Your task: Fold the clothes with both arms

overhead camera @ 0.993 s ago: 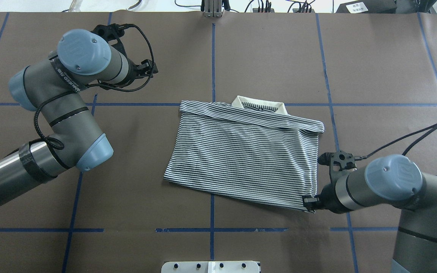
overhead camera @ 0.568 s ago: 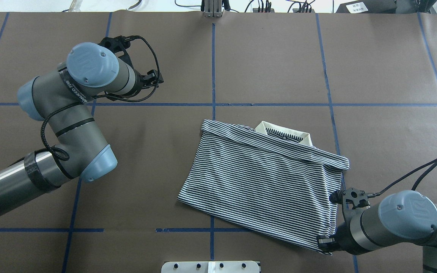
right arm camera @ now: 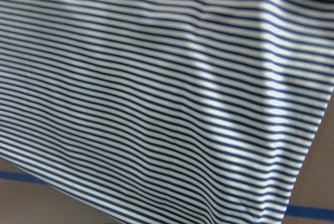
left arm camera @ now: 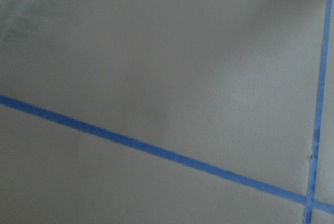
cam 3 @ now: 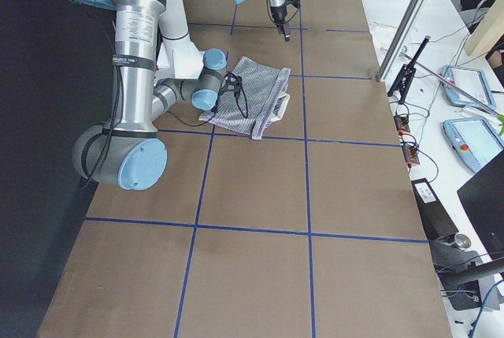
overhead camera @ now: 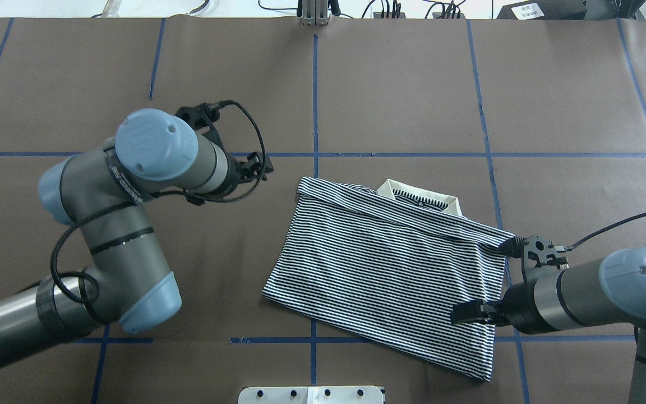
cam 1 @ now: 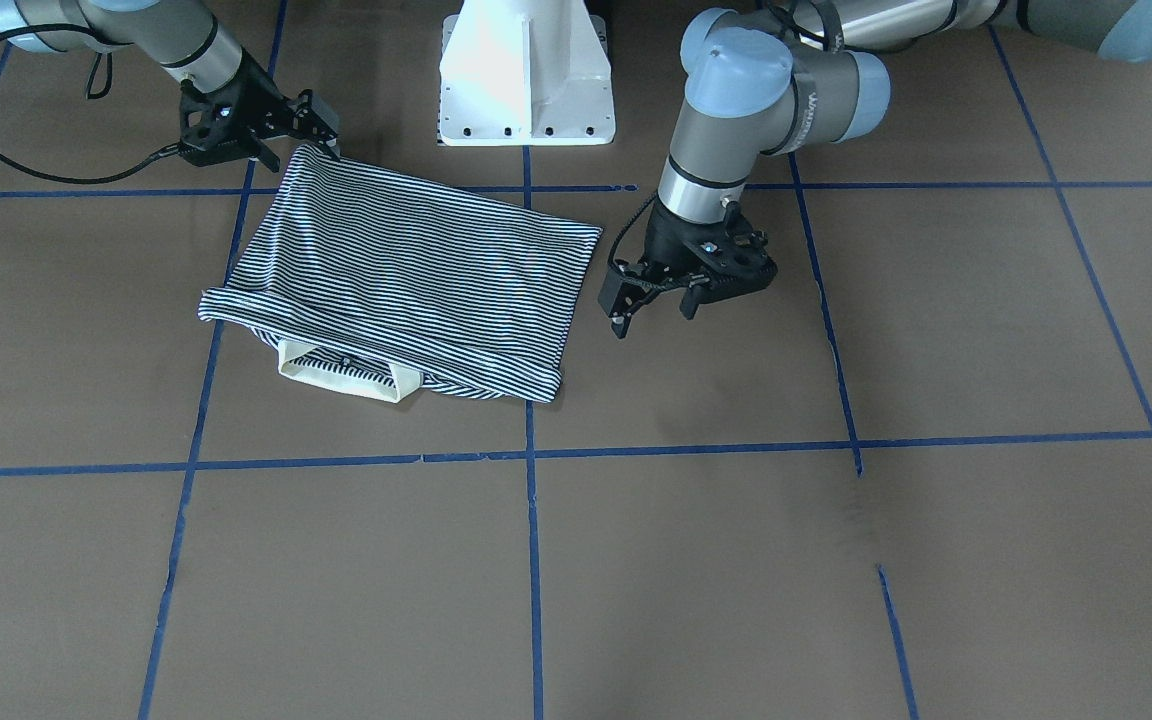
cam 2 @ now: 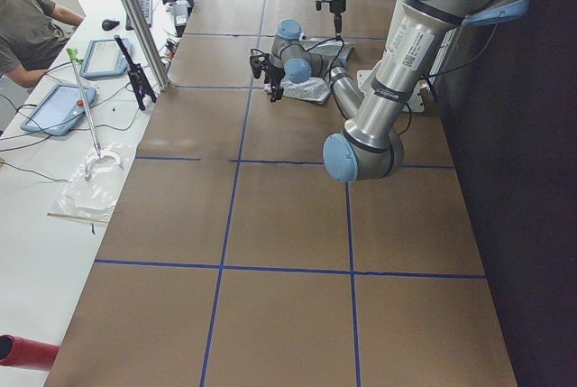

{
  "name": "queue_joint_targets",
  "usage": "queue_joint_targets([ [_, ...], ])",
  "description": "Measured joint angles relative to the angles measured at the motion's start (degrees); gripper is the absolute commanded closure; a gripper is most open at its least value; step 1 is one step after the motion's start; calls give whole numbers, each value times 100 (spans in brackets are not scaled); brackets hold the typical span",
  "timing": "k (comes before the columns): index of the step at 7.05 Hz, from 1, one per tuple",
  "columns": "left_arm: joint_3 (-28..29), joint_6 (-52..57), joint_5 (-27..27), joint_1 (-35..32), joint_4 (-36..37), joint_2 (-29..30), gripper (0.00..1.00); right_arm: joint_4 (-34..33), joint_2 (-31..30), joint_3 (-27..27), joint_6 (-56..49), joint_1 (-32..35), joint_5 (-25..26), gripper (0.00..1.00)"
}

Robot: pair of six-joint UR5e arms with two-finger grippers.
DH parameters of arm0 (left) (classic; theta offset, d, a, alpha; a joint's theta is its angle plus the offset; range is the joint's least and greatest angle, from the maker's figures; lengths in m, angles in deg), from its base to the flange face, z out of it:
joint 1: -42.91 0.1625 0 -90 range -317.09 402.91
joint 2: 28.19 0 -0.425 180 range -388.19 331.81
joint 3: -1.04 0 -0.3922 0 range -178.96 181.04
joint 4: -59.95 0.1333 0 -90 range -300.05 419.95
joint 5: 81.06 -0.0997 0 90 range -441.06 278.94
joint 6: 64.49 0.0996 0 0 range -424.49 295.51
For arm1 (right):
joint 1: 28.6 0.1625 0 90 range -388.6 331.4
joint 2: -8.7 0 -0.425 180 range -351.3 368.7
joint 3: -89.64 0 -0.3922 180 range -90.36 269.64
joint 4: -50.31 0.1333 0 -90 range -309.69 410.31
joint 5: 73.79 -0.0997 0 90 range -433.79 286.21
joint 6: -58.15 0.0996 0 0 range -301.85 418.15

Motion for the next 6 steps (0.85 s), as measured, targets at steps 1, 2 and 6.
queue_joint_targets([
  [1,-155,-691,7,524,142,-10,3,122,195,19,-17,364,0,0],
  [2,-216,-1282,-5,965,202,-15,4,170,390,43,-25,624,-11,0],
  [6,-97,-1821,-231,1463,232,-62,10,195,671,117,-34,858,15,0],
])
